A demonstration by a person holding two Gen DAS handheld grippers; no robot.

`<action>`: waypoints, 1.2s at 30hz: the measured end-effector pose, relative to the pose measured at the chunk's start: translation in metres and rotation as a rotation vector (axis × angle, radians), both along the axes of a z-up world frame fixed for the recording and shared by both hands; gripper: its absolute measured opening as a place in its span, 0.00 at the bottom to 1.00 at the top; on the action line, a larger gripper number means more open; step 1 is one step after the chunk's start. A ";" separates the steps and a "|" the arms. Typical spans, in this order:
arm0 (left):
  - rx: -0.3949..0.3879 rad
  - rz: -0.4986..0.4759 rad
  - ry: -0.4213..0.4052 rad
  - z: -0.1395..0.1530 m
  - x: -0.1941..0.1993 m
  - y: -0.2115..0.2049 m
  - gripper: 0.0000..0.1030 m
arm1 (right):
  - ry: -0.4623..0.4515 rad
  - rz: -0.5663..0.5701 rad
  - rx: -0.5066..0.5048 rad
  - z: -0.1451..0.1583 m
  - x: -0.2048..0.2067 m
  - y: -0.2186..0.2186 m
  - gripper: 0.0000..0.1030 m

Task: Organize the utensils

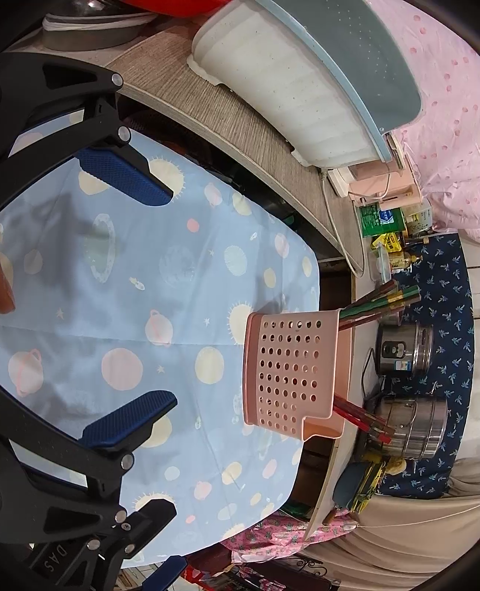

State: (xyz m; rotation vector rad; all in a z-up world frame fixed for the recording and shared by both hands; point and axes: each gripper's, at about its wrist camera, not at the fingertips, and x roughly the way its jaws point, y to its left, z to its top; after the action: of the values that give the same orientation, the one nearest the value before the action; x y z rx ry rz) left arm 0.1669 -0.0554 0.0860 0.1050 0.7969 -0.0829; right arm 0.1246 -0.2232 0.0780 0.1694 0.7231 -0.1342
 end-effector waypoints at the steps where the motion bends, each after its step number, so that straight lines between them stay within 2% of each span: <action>1: 0.002 0.001 0.002 -0.001 0.001 -0.001 0.93 | 0.001 -0.001 0.000 0.000 0.001 0.000 0.94; 36: 0.004 0.003 0.015 -0.010 0.008 0.000 0.93 | 0.025 -0.011 -0.005 -0.008 0.008 0.003 0.94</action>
State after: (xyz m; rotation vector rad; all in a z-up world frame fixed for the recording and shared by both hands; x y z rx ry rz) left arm 0.1748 -0.0551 0.0761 0.1071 0.8121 -0.0791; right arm 0.1325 -0.2203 0.0701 0.1668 0.7463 -0.1485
